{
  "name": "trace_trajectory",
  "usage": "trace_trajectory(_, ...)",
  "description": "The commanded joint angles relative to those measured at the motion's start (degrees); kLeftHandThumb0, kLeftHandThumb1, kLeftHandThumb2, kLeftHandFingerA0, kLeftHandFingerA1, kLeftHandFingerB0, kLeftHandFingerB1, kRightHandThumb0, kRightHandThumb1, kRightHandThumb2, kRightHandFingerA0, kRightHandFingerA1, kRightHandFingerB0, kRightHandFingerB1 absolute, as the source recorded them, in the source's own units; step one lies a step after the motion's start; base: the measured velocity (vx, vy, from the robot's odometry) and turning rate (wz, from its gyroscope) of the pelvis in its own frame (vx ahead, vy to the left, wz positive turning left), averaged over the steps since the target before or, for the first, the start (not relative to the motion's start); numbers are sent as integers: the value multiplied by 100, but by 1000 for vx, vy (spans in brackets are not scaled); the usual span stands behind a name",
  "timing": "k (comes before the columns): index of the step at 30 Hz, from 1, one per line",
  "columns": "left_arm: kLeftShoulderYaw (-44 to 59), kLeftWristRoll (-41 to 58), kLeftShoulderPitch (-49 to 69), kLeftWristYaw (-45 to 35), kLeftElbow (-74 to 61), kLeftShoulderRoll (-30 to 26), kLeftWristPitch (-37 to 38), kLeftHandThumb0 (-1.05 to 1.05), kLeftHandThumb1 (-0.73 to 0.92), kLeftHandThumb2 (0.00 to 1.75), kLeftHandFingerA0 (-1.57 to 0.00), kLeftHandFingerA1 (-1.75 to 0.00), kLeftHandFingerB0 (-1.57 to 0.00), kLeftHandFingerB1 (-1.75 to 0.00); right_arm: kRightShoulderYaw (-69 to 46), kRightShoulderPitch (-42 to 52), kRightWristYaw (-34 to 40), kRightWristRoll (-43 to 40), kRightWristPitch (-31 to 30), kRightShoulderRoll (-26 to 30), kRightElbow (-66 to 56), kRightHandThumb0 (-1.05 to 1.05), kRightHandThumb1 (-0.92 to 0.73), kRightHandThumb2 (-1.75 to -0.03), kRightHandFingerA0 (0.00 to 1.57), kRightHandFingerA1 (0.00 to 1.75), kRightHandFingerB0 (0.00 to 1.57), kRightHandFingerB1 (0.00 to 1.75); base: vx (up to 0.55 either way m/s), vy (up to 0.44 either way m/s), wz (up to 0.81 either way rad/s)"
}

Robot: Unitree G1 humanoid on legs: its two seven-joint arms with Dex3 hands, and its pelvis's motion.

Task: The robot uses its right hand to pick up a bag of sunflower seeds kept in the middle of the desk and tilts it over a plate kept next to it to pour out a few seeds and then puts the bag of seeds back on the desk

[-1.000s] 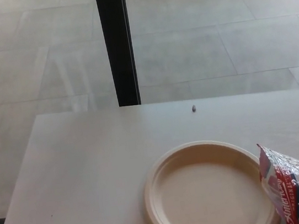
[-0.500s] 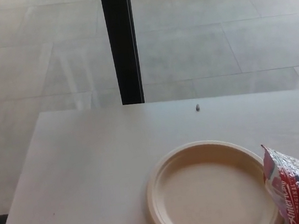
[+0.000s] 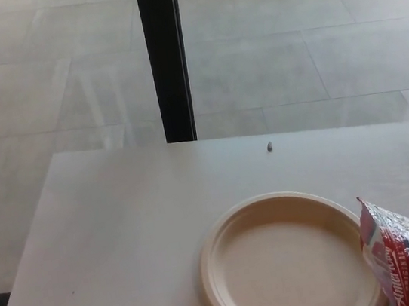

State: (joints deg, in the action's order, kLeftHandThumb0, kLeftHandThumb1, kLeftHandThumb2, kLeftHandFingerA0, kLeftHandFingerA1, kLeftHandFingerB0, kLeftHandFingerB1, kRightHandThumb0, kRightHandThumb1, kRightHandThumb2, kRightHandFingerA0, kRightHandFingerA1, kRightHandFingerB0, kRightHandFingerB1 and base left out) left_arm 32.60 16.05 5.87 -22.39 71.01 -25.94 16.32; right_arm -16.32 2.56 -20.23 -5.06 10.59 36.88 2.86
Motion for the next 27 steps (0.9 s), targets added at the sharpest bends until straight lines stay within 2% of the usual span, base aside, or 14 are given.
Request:
trace_trajectory(1, 19, 98, 70, 6, -32, -38, 81, -66, 67, 60, -27, -51, -28, -35, 840, -13, -620, 564, -251, 348, -274, -82, -61, -59, 0, 9, 0, 20, 0, 0, 0)
trace_trajectory(3, -20, 57, 83, 31, -37, -33, 146, -67, 66, 60, -27, -52, -27, -35, 972, -38, -606, 571, -143, 343, -102, -80, -61, -59, 0, 13, 0, 21, 0, 0, 0)
trace_trajectory(4, -8, 70, 91, 48, -15, -39, 117, -65, 66, 60, -28, -50, -27, -34, 1332, -198, -684, 745, -195, 249, 447, -90, -52, -89, 0, 6, 0, 10, 0, 0, 0)
trace_trajectory(6, -80, -6, 109, 54, 5, -58, 146, -65, 68, 60, -28, -50, -27, -34, 1537, -327, -673, 877, -344, 287, 769, -86, -50, -85, 0, 7, 1, 9, 0, 0, 0)
trace_trajectory(11, -147, -23, 148, 59, -21, -59, 155, -68, 68, 61, -29, -52, -27, -35, 1690, -527, -533, 1051, -162, 318, 1233, -92, -54, -89, 0, 8, 0, 4, 0, 0, 0)
trace_trajectory(14, -127, 25, 137, 56, -7, -60, 106, -66, 68, 60, -32, -54, -28, -35, 1725, -651, -506, 1115, -4, 296, 1519, -91, -52, -89, 0, 10, 0, 8, 0, 0, 0)
trace_trajectory(21, -114, 73, 130, 41, -26, -56, 127, -67, 66, 58, -32, -57, -30, -36, 1785, -782, -513, 1315, -37, 374, 1480, -90, -52, -88, 0, 8, 0, 8, 0, 0, 0)
trace_trajectory(22, -108, 79, 128, 46, -23, -54, 136, -71, 60, 64, -29, -56, -30, -38, 1793, -790, -530, 1328, -75, 371, 1444, -82, -51, -77, 0, 13, 0, 16, 0, 0, 0)
trace_trajectory(23, -175, -1, 127, 80, -4, -67, 174, -70, 68, 60, -34, -55, -32, -35, 1794, -818, -492, 1333, 73, 320, 1476, -86, -50, -87, 0, 9, 2, 7, 0, 0, 0)
trace_trajectory(24, -177, 1, 127, 80, -4, -67, 174, -70, 68, 60, -34, -55, -32, -35, 1790, -818, -494, 1339, 76, 316, 1478, -86, -50, -87, 0, 9, 2, 7, 0, 0, 0)
trace_trajectory(25, -190, -9, 130, 87, 1, -69, 180, -70, 69, 61, -34, -55, -32, -36, 1800, -814, -490, 1361, 53, 310, 1447, -79, -49, -77, 0, 18, 0, 17, 0, 0, 0)
trace_trajectory(26, -204, -17, 133, 83, 16, -69, 192, -68, 69, 61, -35, -55, -32, -36, 1834, -791, -500, 1408, -12, 296, 1333, -84, -49, -87, 0, 11, 0, 11, 0, 0, 0)
trace_trajectory(27, -200, -7, 132, 68, 28, -66, 194, -68, 69, 61, -35, -55, -32, -36, 1858, -769, -522, 1425, -52, 291, 1249, -84, -49, -87, 0, 11, 0, 11, 0, 0, 0)
